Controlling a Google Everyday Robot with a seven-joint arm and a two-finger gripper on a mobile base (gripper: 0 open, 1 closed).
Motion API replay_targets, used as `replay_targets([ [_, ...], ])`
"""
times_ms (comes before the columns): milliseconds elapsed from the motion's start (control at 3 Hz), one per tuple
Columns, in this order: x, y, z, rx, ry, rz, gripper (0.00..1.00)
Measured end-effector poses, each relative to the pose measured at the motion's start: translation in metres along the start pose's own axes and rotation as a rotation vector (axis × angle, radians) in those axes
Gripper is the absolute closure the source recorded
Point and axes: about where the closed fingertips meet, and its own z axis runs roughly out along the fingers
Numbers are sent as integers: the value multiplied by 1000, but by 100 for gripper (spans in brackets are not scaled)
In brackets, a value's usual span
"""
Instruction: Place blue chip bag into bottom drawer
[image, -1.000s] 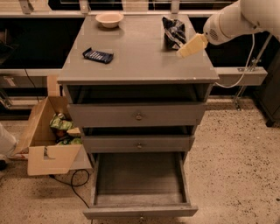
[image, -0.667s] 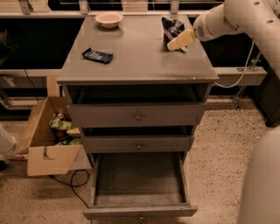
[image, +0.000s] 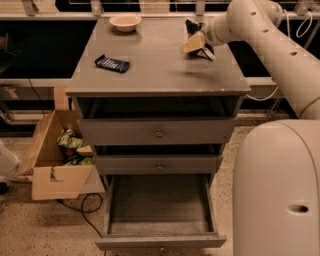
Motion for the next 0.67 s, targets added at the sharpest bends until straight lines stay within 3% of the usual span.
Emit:
replay_targets([
  [667,2,-22,45,141,15,84,4],
])
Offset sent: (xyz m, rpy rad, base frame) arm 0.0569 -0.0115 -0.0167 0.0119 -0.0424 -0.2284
